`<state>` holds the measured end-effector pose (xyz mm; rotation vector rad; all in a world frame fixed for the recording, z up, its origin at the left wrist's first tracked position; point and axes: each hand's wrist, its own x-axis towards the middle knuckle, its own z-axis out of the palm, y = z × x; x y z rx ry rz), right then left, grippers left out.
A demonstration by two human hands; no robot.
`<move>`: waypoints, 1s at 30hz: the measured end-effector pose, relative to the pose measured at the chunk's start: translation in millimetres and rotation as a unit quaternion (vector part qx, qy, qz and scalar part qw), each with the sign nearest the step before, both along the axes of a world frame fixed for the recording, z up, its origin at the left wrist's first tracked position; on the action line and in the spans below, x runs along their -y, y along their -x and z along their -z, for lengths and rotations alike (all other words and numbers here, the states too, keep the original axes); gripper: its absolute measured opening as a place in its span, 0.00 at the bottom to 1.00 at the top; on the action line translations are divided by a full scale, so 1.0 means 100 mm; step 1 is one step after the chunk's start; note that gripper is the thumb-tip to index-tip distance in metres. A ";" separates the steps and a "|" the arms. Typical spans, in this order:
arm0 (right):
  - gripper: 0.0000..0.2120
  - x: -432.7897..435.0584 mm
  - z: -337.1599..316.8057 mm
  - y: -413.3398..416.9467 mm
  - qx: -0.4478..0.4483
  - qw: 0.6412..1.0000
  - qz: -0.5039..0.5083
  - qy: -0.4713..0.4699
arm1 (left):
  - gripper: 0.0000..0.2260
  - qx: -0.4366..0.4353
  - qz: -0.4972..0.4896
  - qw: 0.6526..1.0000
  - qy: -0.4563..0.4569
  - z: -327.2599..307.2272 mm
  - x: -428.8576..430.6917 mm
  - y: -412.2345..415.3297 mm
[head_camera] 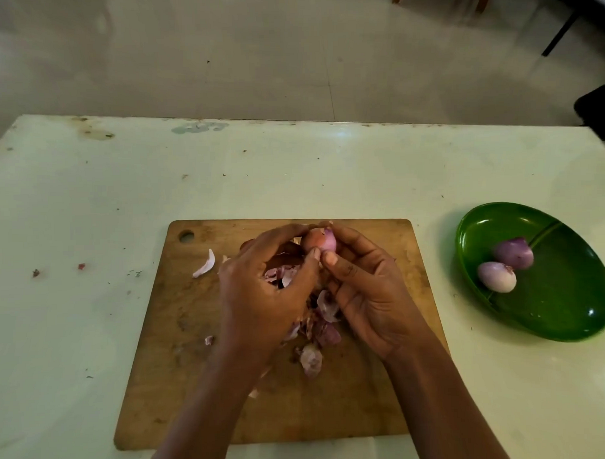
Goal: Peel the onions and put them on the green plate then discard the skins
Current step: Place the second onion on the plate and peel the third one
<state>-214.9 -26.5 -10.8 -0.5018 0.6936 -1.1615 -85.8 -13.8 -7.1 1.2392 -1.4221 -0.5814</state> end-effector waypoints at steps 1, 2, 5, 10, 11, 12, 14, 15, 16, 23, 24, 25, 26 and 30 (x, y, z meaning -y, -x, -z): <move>0.24 0.00 0.00 0.00 -0.004 1.000 -0.002 0.008 | 0.14 0.011 -0.002 1.000 0.007 0.00 0.00 0.00; 0.23 0.00 0.01 0.00 -0.011 1.000 -0.005 0.018 | 0.14 0.026 -0.005 1.000 0.012 0.00 -0.01 0.00; 0.21 0.00 0.02 0.01 -0.059 0.997 -0.010 0.048 | 0.14 0.072 -0.010 0.997 0.012 0.01 -0.02 -0.02; 0.21 -0.01 0.04 0.02 -0.125 0.989 -0.020 0.073 | 0.11 0.099 -0.051 0.994 -0.015 0.04 -0.02 -0.04; 0.21 -0.01 0.05 0.02 -0.131 0.988 -0.023 0.073 | 0.10 0.094 -0.065 0.993 -0.018 0.04 -0.02 -0.05; 0.21 -0.02 0.04 0.01 -0.136 0.988 -0.024 0.073 | 0.10 0.087 -0.073 0.993 -0.025 0.04 -0.02 -0.06; 0.21 -0.02 0.05 -0.01 -0.132 0.989 -0.026 0.069 | 0.10 0.072 -0.080 0.993 -0.040 0.03 -0.02 -0.06; 0.21 -0.02 0.05 -0.02 -0.123 0.990 -0.027 0.064 | 0.10 0.061 -0.087 0.993 -0.050 0.03 -0.02 -0.06; 0.21 -0.02 0.05 -0.02 -0.110 0.992 -0.026 0.060 | 0.09 0.044 -0.097 0.992 -0.061 0.02 -0.02 -0.05; 0.25 0.00 0.03 -0.05 -0.015 1.000 -0.008 -0.005 | 0.11 -0.069 -0.162 0.979 -0.099 -0.02 0.03 -0.04; 0.23 0.00 0.03 -0.04 -0.009 1.000 0.000 -0.013 | 0.10 -0.064 -0.163 0.980 -0.093 -0.01 0.02 -0.04; 0.22 0.00 0.04 -0.03 -0.005 1.000 0.009 -0.019 | 0.08 -0.062 -0.164 0.981 -0.087 0.00 0.02 -0.05; 0.21 0.00 0.04 -0.02 -0.001 1.000 0.019 -0.023 | 0.08 -0.065 -0.162 0.981 -0.083 0.00 0.01 -0.05; 0.21 0.01 0.04 -0.01 -0.025 0.999 0.033 -0.006 | 0.12 -0.069 -0.133 0.986 -0.073 0.00 0.00 -0.05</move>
